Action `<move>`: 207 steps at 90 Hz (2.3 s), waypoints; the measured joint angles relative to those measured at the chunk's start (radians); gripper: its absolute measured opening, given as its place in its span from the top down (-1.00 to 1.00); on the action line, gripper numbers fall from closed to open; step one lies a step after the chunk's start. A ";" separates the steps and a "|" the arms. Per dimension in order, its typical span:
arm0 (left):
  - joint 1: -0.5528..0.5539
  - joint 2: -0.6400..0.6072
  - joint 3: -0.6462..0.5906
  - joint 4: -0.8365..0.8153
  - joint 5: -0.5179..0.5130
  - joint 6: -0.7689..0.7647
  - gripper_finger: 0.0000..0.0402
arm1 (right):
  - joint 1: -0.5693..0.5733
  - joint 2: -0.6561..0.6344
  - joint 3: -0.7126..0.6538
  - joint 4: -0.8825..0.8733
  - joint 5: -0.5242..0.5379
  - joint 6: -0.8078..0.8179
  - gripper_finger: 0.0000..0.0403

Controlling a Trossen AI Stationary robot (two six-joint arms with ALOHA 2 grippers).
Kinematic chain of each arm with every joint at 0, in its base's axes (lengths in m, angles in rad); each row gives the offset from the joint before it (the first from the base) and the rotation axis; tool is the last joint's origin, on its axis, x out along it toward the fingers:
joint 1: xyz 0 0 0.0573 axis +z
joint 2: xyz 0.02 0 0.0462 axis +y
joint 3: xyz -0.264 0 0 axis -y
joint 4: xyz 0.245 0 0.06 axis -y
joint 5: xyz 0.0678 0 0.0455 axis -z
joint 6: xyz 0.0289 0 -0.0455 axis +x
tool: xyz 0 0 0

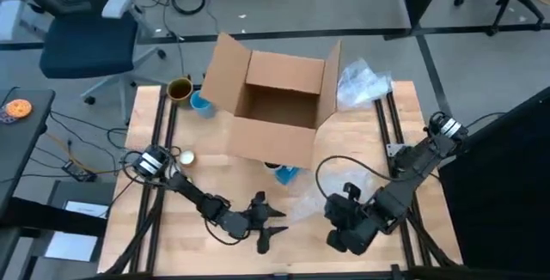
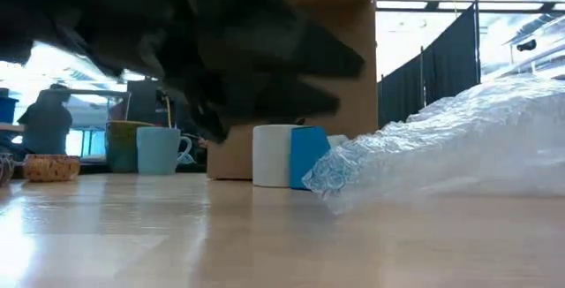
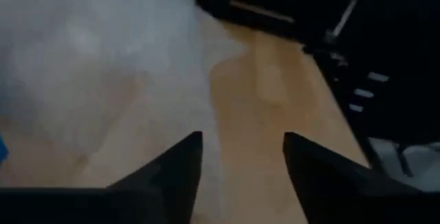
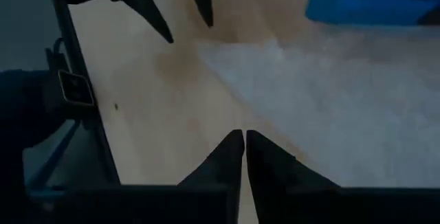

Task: Wrap mug
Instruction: Prepare the bubble wrap on the table

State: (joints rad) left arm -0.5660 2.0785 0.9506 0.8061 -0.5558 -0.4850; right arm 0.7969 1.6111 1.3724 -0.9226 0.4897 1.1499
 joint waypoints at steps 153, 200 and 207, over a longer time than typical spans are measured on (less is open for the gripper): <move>-0.045 -0.311 1.368 -2.072 -0.200 0.345 1.00 | 0.025 -0.089 -0.040 0.115 0.135 -0.320 0.53; -0.028 -0.345 1.368 -1.824 -0.210 0.398 1.00 | 0.007 0.332 -0.093 0.671 0.323 -0.550 0.20; -0.029 -0.345 1.368 -1.808 -0.156 0.418 1.00 | 0.005 0.344 -0.090 0.620 0.326 -0.522 0.21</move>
State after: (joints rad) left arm -0.5949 1.7340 2.3188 -1.0015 -0.7115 -0.0668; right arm 0.8020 1.9551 1.2824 -0.3023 0.8162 0.6283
